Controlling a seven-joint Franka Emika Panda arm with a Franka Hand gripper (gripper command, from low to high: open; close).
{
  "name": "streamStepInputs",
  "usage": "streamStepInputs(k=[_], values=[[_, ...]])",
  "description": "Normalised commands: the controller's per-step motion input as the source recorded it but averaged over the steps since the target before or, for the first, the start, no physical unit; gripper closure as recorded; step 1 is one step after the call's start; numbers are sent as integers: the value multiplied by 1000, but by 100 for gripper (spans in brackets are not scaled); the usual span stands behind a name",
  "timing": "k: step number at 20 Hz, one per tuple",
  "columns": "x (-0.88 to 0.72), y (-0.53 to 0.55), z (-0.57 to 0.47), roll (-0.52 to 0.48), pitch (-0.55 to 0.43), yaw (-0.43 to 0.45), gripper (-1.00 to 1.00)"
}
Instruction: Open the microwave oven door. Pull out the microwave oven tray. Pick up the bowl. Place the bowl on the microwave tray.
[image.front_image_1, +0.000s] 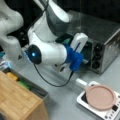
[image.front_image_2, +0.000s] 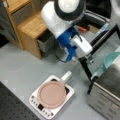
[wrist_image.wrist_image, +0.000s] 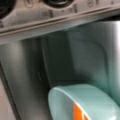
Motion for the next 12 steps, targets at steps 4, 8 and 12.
streamStepInputs(k=[4,8,12], values=[[33,442,311,57,131,-197,-100],[18,275,257,76,94,-201,-100],[1,17,134,-142,160,-41,-100]])
